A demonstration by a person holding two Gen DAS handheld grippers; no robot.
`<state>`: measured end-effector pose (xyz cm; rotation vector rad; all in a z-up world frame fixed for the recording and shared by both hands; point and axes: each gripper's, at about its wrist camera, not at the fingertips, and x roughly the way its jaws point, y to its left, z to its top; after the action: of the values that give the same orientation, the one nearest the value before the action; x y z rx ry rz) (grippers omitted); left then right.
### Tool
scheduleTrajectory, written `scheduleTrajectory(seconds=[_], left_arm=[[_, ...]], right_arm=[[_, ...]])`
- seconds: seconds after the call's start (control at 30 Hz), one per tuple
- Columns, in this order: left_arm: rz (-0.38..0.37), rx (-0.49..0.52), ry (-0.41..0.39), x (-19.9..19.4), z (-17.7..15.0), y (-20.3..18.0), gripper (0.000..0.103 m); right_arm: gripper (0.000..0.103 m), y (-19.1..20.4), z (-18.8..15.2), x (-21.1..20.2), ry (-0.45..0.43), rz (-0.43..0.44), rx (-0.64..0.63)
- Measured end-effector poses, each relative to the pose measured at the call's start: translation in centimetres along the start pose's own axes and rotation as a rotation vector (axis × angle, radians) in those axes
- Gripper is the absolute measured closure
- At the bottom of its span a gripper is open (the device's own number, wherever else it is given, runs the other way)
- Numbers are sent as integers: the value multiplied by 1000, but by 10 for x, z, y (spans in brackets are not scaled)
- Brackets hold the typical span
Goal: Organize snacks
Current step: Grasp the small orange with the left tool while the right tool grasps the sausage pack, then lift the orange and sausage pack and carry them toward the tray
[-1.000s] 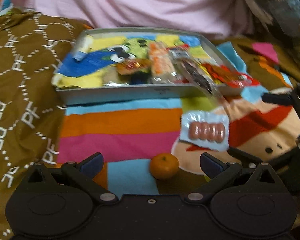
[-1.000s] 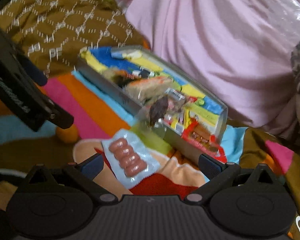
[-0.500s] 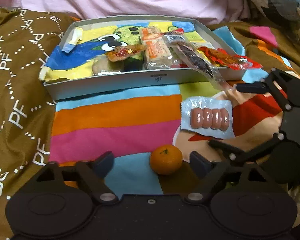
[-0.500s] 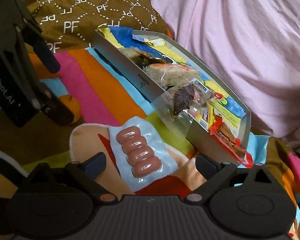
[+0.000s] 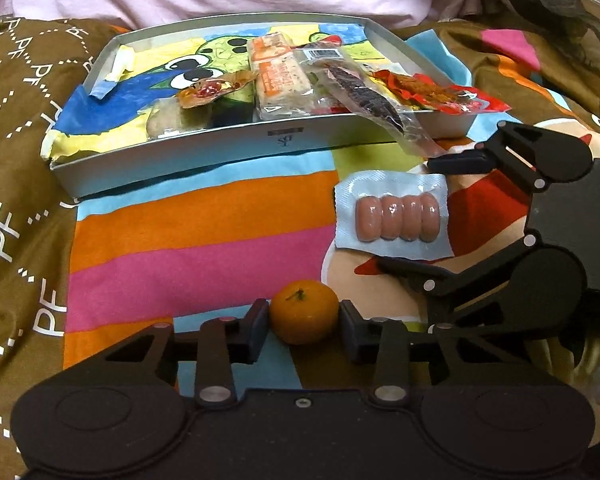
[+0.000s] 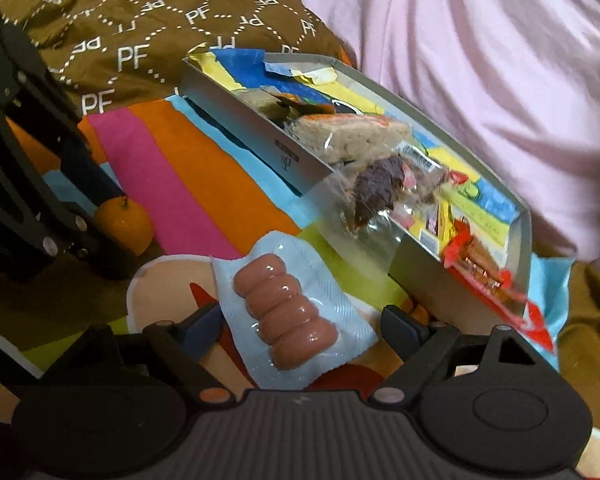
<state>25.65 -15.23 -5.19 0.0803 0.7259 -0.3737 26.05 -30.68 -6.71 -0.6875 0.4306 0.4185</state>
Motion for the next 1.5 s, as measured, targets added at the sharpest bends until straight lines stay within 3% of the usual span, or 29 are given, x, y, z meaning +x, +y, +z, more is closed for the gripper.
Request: scheduleTrajectory(seconds=[1.0, 1.5], left_arm=[[123, -39, -13, -12, 9, -9, 65], [163, -87, -18, -28, 12, -6, 65]], right_arm=[[38, 13, 1, -8, -23, 29, -69], [43, 23, 2, -19, -34, 26, -121]])
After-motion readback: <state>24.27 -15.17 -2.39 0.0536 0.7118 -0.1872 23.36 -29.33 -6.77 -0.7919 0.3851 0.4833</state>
